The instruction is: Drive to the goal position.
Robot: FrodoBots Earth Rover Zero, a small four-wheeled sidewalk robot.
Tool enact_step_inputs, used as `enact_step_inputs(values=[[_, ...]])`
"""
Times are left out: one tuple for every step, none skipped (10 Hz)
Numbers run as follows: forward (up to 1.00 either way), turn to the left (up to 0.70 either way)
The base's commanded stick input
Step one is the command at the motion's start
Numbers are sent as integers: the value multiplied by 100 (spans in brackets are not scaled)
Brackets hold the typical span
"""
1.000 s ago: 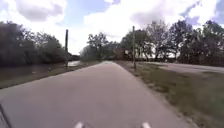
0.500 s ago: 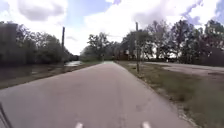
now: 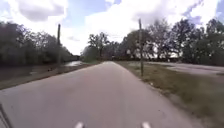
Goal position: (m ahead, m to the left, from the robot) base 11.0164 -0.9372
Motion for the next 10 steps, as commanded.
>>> enact_step_inputs(values=[[100, 0], [100, 0], [100, 0], [100, 0], [100, 0], [100, 0], [100, 0], [100, 0], [100, 0], [100, 0]])
